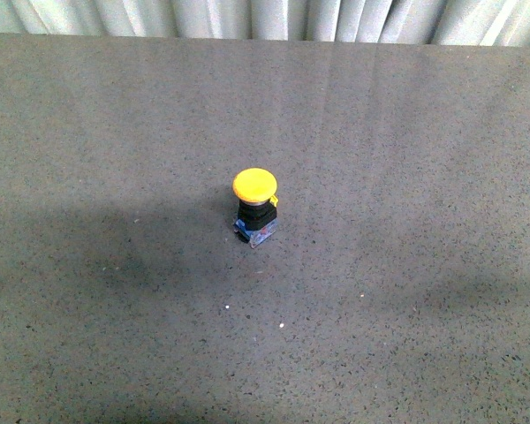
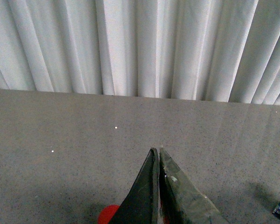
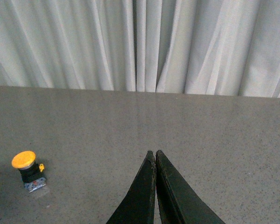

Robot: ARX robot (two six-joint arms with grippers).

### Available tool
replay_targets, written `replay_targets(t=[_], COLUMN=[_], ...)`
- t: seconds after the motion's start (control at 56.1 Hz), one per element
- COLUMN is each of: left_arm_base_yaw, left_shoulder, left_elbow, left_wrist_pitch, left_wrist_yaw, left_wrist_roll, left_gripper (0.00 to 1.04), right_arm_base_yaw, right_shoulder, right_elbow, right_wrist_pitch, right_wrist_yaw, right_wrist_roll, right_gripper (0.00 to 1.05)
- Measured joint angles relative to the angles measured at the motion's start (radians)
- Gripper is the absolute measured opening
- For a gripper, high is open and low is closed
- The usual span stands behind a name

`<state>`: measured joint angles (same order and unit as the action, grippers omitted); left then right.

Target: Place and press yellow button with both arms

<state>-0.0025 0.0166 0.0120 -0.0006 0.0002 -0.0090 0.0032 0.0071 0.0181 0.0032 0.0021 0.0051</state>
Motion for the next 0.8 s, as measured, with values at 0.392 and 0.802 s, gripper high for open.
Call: replay_targets(t=[0.392, 0.802], left_arm_base_yaw=[0.0, 0.0], left_shoulder=[0.0, 0.0], left_elbow=[0.0, 0.0], left_wrist_pitch=[0.0, 0.0], left_wrist_yaw=[0.0, 0.0], left_wrist_roll=[0.0, 0.002], left_gripper=[0.73, 0.96], right_arm_base_yaw=[0.0, 0.0], right_shoulder=[-0.001, -0.001], right_elbow=[0.0, 0.0], right_wrist_pitch=[-0.001, -0.001], right_wrist_yaw=[0.0, 0.0], right_wrist_roll=[-0.002, -0.002], right_gripper=[0.66, 0.96])
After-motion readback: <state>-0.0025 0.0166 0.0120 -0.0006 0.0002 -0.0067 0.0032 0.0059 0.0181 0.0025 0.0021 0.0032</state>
